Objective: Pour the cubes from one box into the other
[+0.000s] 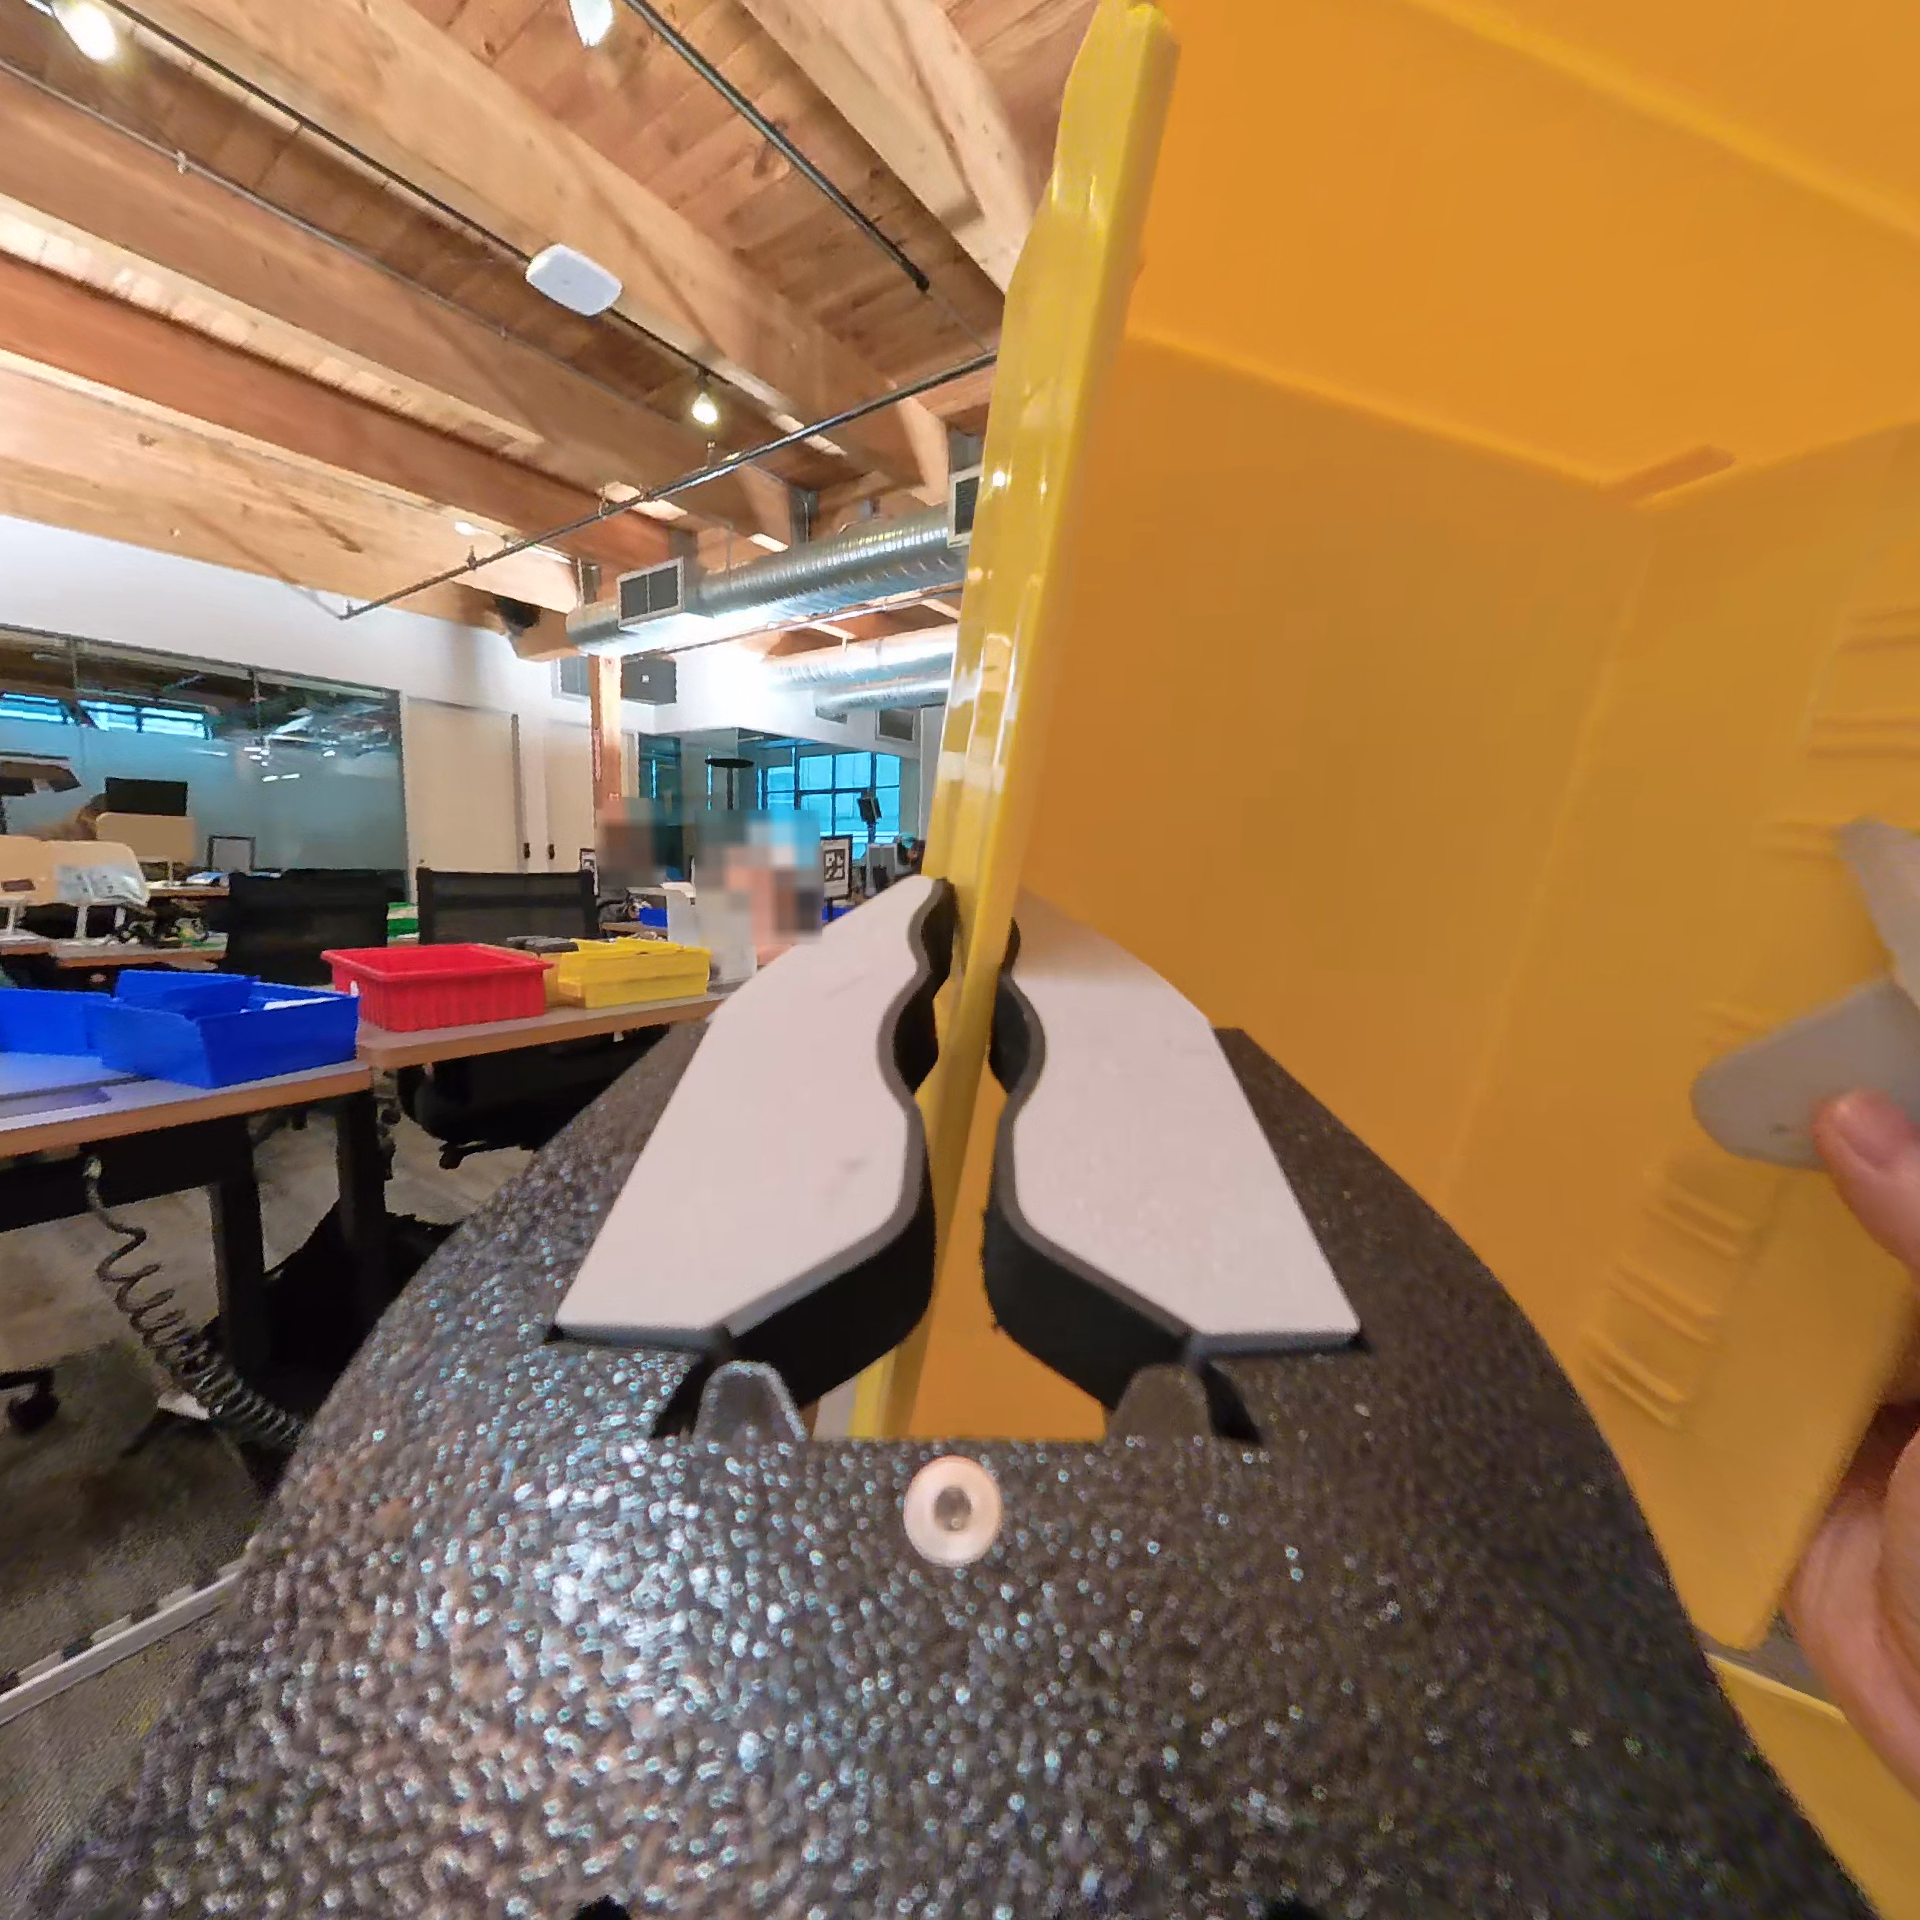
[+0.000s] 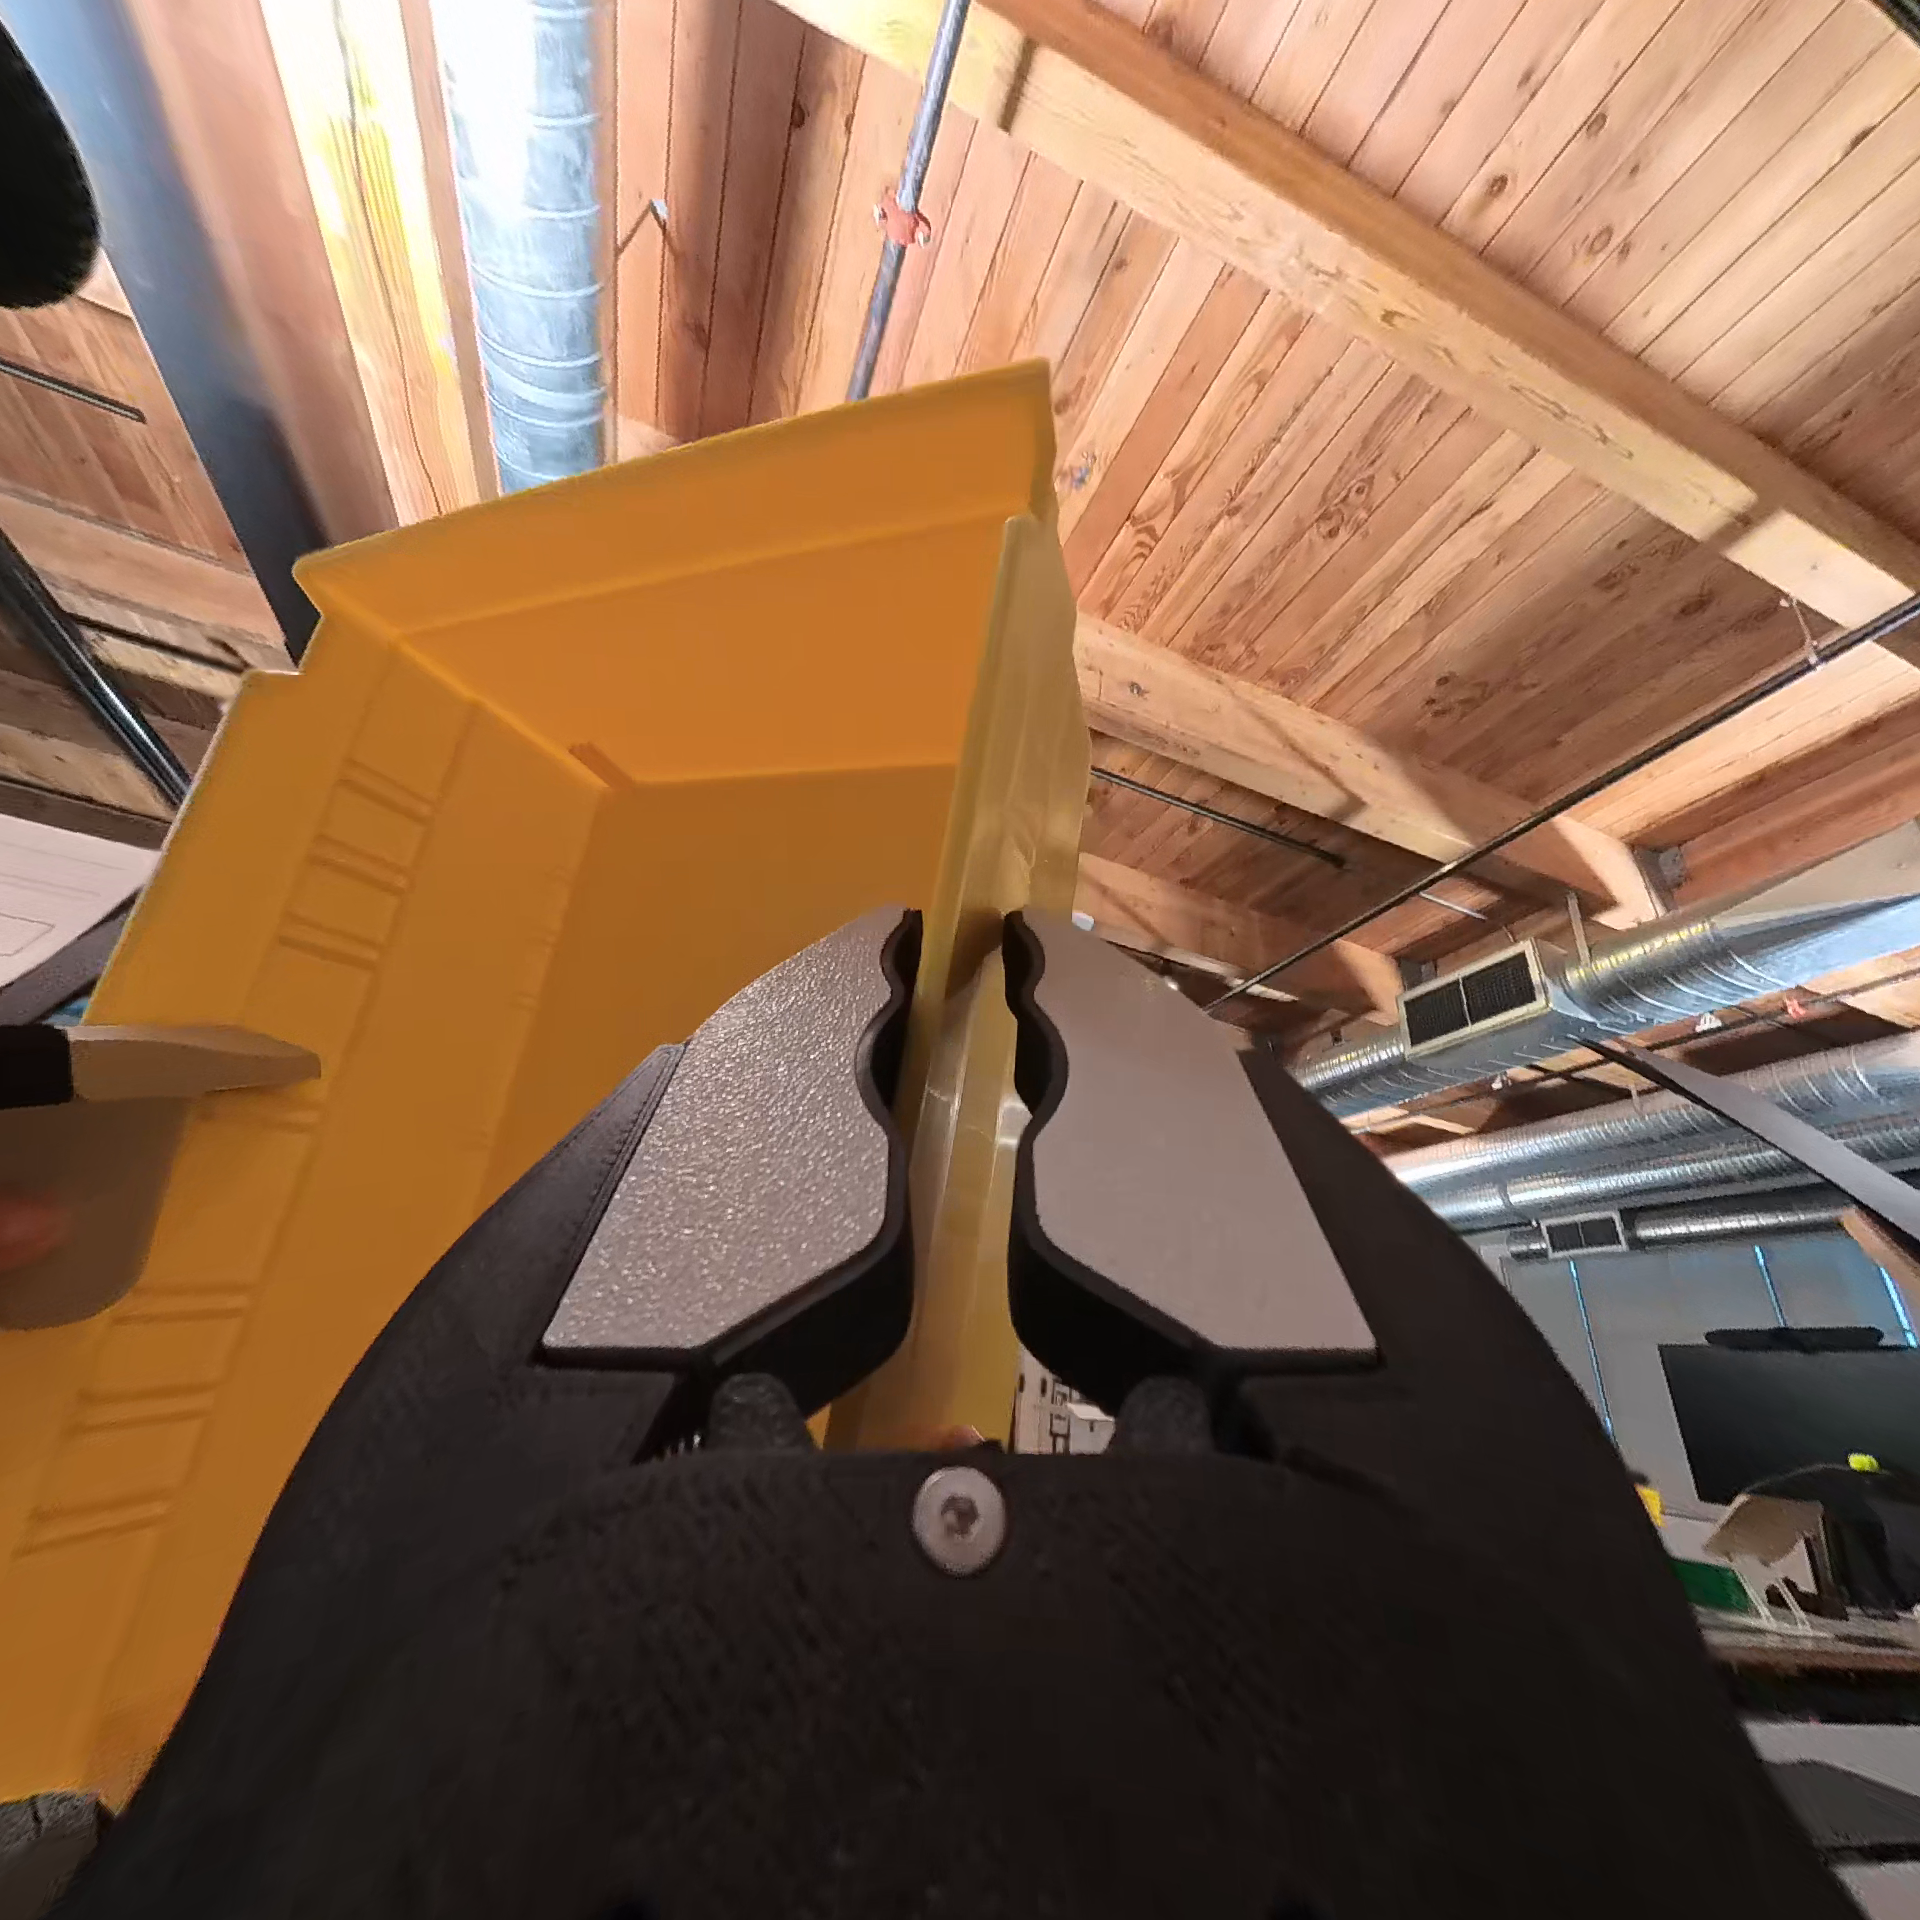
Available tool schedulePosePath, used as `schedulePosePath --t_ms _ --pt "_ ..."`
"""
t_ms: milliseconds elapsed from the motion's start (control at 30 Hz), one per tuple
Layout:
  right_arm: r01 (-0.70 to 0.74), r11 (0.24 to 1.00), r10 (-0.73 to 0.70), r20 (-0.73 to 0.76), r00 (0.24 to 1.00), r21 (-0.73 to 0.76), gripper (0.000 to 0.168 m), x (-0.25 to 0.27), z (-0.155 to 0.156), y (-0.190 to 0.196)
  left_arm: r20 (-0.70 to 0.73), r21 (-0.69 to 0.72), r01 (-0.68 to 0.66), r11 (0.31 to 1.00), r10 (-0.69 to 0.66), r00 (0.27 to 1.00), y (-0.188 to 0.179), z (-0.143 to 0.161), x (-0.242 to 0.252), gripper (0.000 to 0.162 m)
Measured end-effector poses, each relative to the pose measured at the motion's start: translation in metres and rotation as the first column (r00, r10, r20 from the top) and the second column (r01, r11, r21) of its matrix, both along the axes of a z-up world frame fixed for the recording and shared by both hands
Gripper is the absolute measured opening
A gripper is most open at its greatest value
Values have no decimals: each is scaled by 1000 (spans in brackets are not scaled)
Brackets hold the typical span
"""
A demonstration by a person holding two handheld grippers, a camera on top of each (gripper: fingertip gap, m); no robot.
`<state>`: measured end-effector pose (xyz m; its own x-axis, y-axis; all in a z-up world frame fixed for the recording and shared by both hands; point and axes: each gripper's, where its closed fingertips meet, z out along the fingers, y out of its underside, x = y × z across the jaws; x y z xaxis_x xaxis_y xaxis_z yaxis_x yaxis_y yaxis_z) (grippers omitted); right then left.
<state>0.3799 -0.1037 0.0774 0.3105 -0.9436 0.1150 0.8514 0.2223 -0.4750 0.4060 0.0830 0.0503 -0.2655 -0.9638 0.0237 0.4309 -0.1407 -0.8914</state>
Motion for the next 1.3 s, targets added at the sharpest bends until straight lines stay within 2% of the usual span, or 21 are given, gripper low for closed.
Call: schedulePosePath --t_ms 267,500,567,767,967,1067,1300 --pt "-10 1000 10 -35 999 -21 16 10 -10 4 -34 -5 -9 1000 9 999 4 -13 6 4" --pt "-22 1000 21 -62 998 -14 15 15 -16 0 -64 56 -26 998 30 997 1 -19 9 4" --pt "-18 1000 17 -66 998 -12 14 14 -15 -4 -67 90 -40 995 46 997 -1 -19 7 4" --pt "-9 1000 7 -102 995 -17 13 15 -5 -4 -98 73 -71 995 78 992 -1 -11 4 4" --pt "-12 1000 10 -203 979 -8 11 14 3 -4 -148 171 -162 972 188 971 1 -3 -9 3" --pt "24 999 -32 -284 958 -30 9 11 8 -2 -187 252 -218 943 268 945 4 4 -20 3" --pt "-26 998 -3 -431 903 -61 7 -11 17 16 -237 355 -325 877 420 876 21 23 -67 3"
